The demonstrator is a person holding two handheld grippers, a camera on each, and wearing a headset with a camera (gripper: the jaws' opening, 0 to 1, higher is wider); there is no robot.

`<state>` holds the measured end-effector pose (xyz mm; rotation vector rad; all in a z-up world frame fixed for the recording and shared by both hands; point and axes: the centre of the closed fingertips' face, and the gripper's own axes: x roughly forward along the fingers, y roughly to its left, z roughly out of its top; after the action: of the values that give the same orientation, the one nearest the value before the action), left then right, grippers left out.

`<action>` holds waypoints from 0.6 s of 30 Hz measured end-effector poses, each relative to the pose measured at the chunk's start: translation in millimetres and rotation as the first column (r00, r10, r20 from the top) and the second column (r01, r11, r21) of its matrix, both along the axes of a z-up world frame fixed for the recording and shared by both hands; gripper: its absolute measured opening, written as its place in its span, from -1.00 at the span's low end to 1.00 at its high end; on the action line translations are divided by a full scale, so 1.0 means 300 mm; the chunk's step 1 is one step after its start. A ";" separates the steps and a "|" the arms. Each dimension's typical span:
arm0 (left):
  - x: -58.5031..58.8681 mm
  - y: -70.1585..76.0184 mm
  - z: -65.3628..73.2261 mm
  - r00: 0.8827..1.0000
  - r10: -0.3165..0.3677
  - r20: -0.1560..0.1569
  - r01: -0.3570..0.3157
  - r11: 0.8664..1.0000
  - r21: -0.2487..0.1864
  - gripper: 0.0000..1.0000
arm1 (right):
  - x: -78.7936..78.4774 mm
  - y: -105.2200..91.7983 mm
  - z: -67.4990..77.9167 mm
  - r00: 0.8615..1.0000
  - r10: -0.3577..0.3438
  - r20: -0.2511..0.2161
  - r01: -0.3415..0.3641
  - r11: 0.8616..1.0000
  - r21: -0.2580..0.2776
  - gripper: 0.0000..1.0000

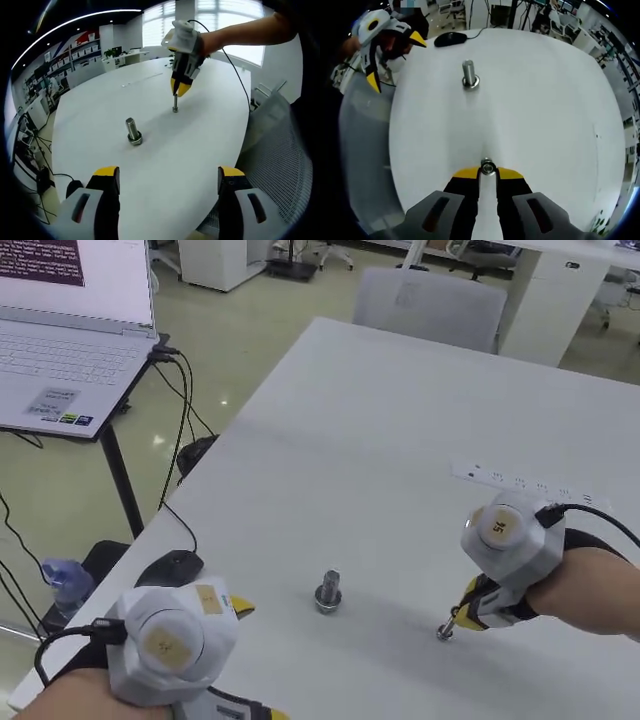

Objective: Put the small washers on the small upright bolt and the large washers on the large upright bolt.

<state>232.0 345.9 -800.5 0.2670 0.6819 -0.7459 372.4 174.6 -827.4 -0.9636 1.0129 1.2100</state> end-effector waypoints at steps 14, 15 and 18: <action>-0.022 0.002 -0.006 1.000 -0.002 -0.008 0.002 1.000 0.001 0.56 | -0.011 0.008 -0.089 1.000 0.011 -0.027 -0.012 0.999 -0.032 -0.73; -0.024 0.003 -0.008 1.000 -0.003 -0.010 0.003 1.000 0.002 0.56 | -0.016 0.009 -0.098 0.999 0.013 -0.033 -0.014 0.999 -0.033 -0.73; -0.030 0.005 -0.012 1.000 -0.005 -0.013 0.005 1.000 0.006 0.55 | -0.020 0.007 -0.120 0.999 0.017 -0.036 -0.018 0.999 -0.041 -0.73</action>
<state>223.1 347.3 -804.1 0.2694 0.6958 -0.7513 366.3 176.6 -863.4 -0.9876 1.0633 1.2291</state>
